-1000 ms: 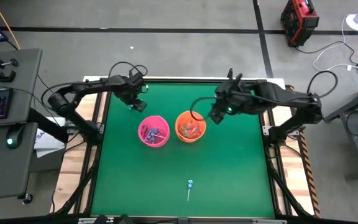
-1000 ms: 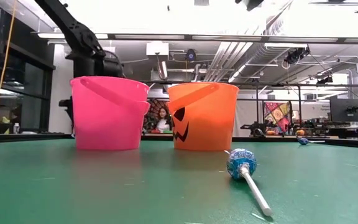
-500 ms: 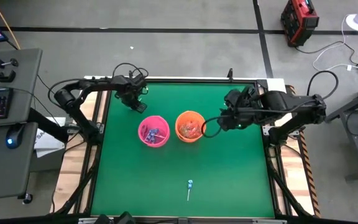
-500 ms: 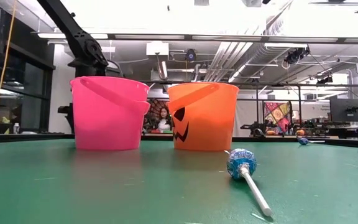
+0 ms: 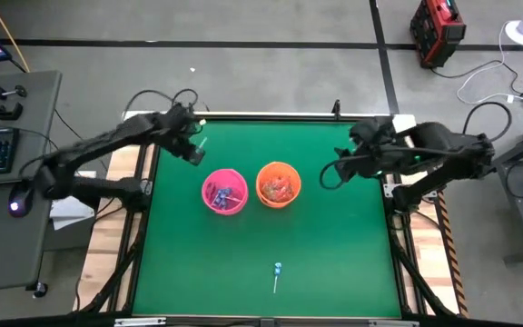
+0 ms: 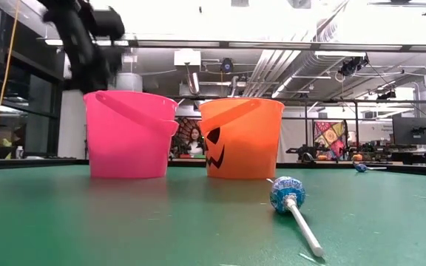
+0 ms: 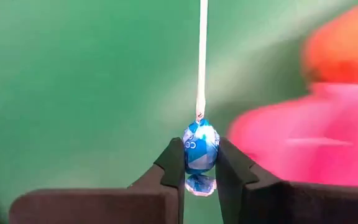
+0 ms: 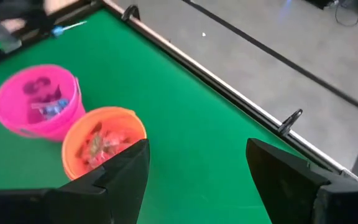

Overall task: Sort candy by brand, put in halloween buckets
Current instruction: Put the blue lollipop into the pink bucket

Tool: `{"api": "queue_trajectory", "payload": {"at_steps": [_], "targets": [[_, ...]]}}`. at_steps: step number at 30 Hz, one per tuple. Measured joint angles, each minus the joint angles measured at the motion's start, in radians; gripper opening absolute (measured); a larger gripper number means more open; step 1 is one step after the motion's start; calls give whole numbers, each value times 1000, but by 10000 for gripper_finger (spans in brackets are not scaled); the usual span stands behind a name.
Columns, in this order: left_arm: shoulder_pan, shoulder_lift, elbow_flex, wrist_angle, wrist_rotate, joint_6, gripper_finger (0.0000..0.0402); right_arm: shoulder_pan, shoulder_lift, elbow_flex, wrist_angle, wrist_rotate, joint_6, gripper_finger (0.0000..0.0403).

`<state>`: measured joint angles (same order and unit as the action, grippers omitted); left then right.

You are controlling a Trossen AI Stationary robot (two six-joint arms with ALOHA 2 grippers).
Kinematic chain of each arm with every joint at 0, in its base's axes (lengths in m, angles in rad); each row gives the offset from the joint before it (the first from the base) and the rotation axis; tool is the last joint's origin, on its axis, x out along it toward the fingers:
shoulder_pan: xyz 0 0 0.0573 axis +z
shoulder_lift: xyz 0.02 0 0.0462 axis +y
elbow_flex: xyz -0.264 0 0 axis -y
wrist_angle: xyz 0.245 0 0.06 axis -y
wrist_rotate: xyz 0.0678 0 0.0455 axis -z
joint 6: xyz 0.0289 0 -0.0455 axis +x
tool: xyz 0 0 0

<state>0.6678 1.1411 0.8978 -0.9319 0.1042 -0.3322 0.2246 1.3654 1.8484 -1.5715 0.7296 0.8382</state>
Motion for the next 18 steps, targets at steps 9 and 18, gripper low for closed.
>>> {"api": "queue_trajectory", "payload": {"at_steps": [9, 18], "targets": [[-485, -254, 2, 82, -75, -357, 35, -70, -45, 0, 0, -5, -44, 261], [-712, 8, 1, 253, -277, -330, 63, -168, -43, 0, 0, -13, -64, 261]]}}
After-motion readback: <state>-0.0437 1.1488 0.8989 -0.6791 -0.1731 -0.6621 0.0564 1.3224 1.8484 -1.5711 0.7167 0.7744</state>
